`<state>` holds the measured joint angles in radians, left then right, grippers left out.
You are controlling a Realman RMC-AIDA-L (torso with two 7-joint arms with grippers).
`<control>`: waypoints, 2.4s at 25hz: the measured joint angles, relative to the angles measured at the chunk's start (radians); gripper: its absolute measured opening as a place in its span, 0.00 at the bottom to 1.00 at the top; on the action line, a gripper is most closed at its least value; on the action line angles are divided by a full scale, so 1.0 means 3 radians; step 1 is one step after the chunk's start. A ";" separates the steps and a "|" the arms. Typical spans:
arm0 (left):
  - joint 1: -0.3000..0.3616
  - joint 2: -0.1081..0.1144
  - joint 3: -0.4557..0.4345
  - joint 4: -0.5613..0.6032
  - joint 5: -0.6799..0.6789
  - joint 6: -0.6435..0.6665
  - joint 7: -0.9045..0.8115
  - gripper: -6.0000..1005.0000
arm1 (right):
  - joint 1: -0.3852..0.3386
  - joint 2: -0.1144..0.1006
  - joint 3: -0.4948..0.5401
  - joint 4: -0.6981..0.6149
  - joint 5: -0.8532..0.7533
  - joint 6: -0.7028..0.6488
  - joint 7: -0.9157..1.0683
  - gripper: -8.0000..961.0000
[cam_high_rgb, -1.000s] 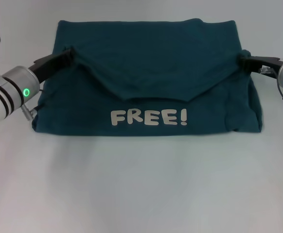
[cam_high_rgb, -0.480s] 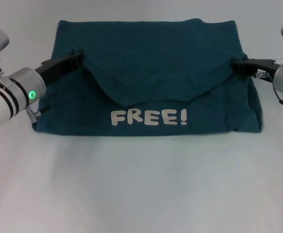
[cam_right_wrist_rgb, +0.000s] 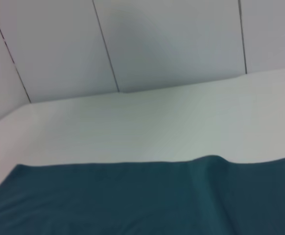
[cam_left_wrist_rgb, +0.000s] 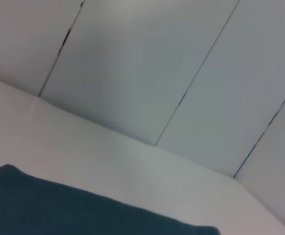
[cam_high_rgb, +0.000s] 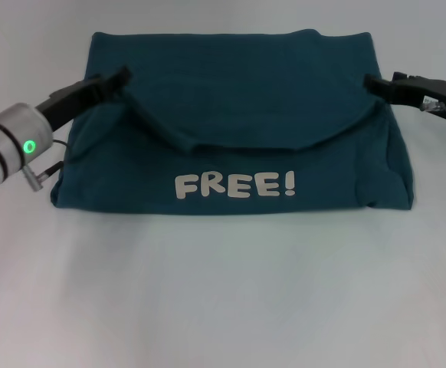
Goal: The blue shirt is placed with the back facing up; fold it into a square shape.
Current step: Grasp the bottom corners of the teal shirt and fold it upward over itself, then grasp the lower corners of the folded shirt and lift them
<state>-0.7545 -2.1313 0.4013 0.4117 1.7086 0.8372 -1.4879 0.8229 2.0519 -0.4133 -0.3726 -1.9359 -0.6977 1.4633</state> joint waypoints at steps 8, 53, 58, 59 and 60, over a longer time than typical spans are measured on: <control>0.0250 -0.0034 0.0002 0.0265 -0.0099 0.0433 -0.0148 0.72 | -0.0140 -0.0117 -0.0130 -0.0113 0.0012 -0.0457 0.0329 0.66; 0.0993 -0.0111 0.0187 0.0644 0.0948 0.0494 0.0162 0.90 | -0.0883 -0.0330 -0.0677 -0.0636 -0.0204 -0.1713 0.1665 0.86; 0.0972 -0.0111 0.0205 0.0642 0.0951 0.0483 0.0167 0.90 | -0.0879 -0.0330 -0.0687 -0.0639 -0.0204 -0.1730 0.1644 0.92; 0.0965 -0.0111 0.0212 0.0642 0.0951 0.0480 0.0170 0.90 | -0.0877 -0.0330 -0.0687 -0.0640 -0.0204 -0.1729 0.1643 0.93; 0.0961 -0.0111 0.0219 0.0642 0.0951 0.0479 0.0172 0.90 | -0.0876 -0.0330 -0.0688 -0.0641 -0.0204 -0.1726 0.1643 0.94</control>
<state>-0.4664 -2.1645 0.4670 0.6043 1.9940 0.9809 -1.4364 0.5601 1.9527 -0.6196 -0.5648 -1.9972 -1.2154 1.9563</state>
